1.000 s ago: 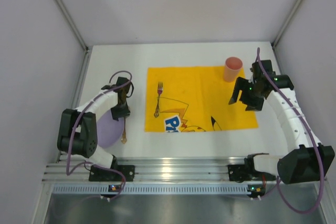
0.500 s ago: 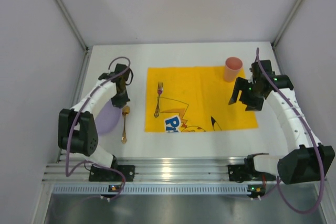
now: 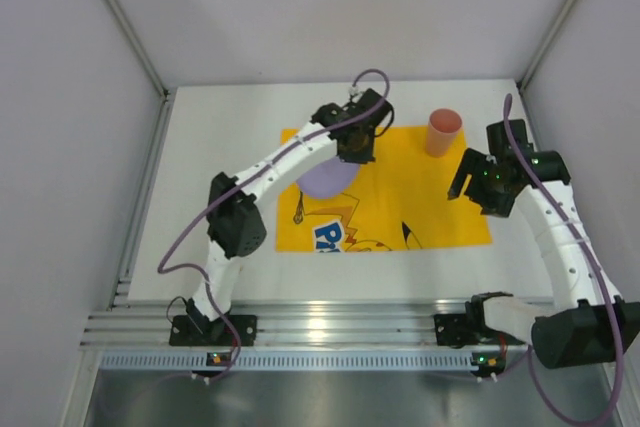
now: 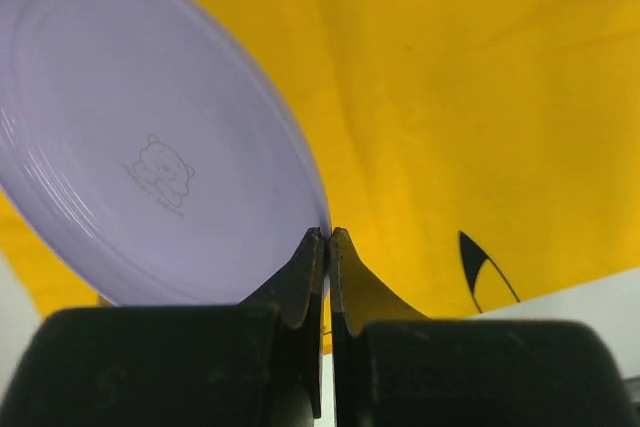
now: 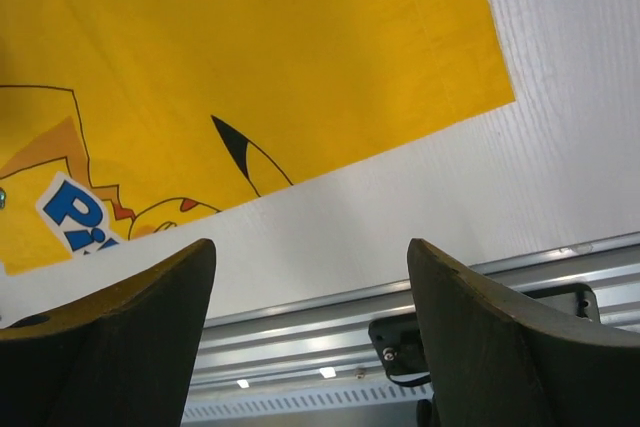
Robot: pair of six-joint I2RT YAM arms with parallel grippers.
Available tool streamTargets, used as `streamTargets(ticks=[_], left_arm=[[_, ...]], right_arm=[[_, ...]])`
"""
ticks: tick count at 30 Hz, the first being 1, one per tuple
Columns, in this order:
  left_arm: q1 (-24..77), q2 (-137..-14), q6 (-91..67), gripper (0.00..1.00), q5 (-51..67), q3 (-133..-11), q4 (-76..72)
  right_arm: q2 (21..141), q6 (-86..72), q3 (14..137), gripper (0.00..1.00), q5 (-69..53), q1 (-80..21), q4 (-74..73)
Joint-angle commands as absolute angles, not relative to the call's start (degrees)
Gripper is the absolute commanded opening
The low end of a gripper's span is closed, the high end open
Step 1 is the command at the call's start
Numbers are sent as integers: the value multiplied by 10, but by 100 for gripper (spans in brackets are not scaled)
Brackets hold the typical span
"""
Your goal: Set the dinner table for one person
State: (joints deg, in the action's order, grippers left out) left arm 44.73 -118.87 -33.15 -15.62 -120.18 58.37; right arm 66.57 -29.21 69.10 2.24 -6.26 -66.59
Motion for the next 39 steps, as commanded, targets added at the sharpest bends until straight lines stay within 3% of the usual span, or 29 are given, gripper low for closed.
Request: streamTargets(ticks=[1, 12, 14, 15, 19, 22, 27, 34, 39], left_arm=[[487, -1260, -354, 0, -124, -1296, 621], [501, -1361, -388, 0, -63, -1311, 543], [502, -1363, -388, 16, -32, -1306, 508], [502, -1361, -383, 38, -21, -1303, 490], [503, -1342, -377, 64, 30, -1300, 443], [501, -1295, -367, 70, 38, -1272, 426], [448, -1152, -351, 72, -80, -1172, 502], [203, -885, -298, 66, -52, -703, 437], [142, -820, -198, 62, -88, -597, 446]], right_arm=[[626, -320, 701, 78, 57, -62, -690], [586, -304, 685, 78, 78, -61, -728], [584, -302, 683, 78, 77, -60, -729], [584, -303, 683, 78, 77, -60, -729], [588, -302, 681, 78, 67, -61, -725], [588, -304, 675, 78, 55, -61, -717], [585, -309, 663, 78, 42, -62, -701], [587, -318, 634, 77, 4, -62, -665], [598, -315, 630, 77, 4, -62, -650]])
